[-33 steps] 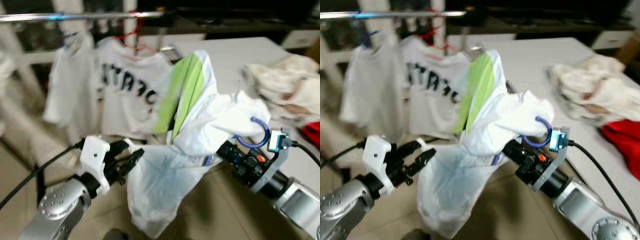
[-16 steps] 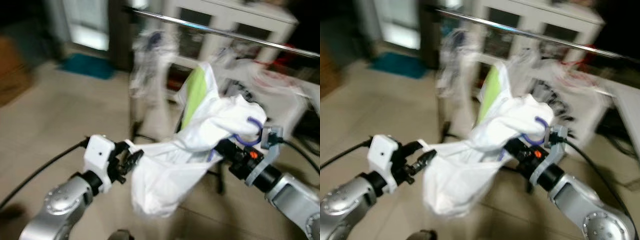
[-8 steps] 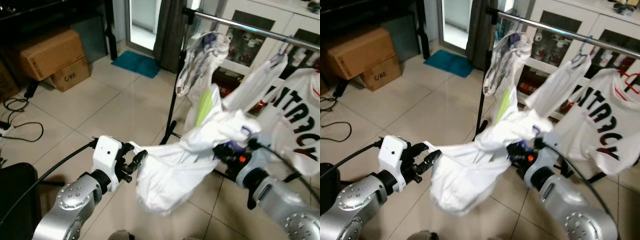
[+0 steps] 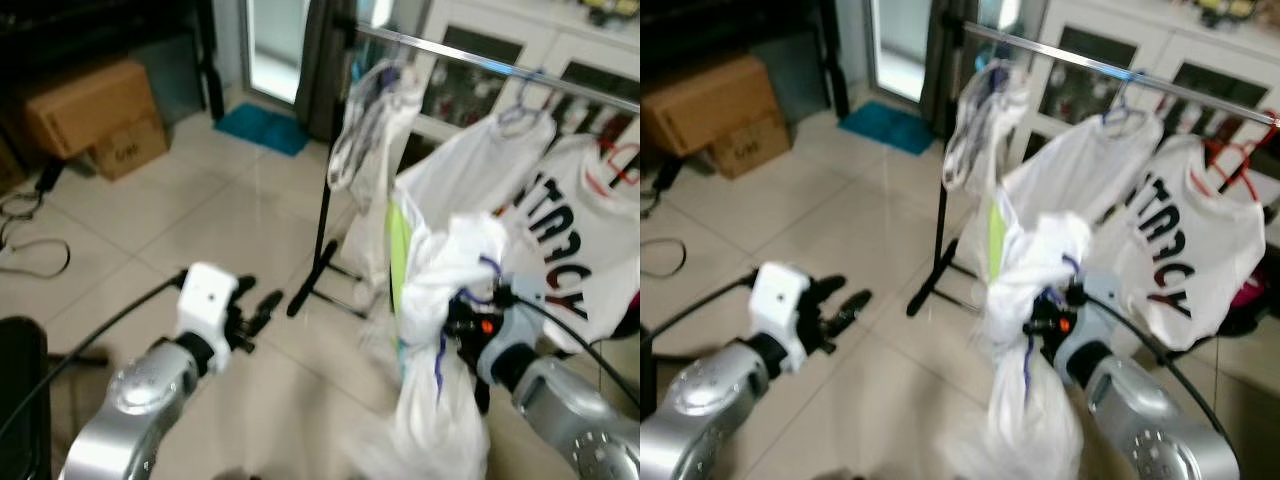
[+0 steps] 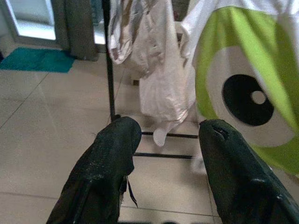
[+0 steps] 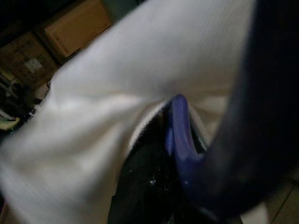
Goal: Hang hanger
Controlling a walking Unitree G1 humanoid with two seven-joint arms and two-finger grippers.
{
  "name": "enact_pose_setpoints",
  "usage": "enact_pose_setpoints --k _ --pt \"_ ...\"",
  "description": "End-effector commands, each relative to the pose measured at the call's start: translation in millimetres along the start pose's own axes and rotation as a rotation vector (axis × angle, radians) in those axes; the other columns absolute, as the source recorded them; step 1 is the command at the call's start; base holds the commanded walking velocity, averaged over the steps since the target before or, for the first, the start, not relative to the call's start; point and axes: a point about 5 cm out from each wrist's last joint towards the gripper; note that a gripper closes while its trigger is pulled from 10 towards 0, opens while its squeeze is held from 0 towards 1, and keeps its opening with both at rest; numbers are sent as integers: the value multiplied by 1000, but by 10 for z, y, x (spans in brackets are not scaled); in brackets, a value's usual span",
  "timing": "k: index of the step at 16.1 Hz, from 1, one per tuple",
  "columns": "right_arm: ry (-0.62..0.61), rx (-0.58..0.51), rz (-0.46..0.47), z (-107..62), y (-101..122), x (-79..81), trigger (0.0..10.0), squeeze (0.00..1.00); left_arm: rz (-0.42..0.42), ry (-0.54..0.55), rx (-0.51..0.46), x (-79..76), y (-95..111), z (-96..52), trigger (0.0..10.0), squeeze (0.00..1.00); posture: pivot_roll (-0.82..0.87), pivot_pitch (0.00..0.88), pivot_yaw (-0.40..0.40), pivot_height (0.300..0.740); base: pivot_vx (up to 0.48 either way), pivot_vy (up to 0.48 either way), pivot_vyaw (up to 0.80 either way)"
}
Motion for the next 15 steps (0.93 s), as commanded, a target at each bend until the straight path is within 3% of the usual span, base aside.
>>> enact_pose_setpoints --k 1,11,15 --pt "9 -18 -26 -21 43 -1 10000 0 4 -16 -5 -39 0 8 10000 0 -187 66 -93 740 0 0 0" --pt "43 -22 -93 -15 78 -29 10000 0 34 -22 4 -36 -25 5 10000 0 -179 38 -92 740 0 0 0" --pt "70 -43 -203 53 196 -74 10000 0 52 -23 4 71 20 24 10000 0 -164 4 -80 740 0 0 0"
Point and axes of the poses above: a point about 5 cm out from each wrist's last joint towards the gripper, its own z axis pointing out of the wrist towards the gripper, its own y axis along the axis of the wrist's last joint, x = y × z, and after that the axes turned 12 degrees about -z, right-handed
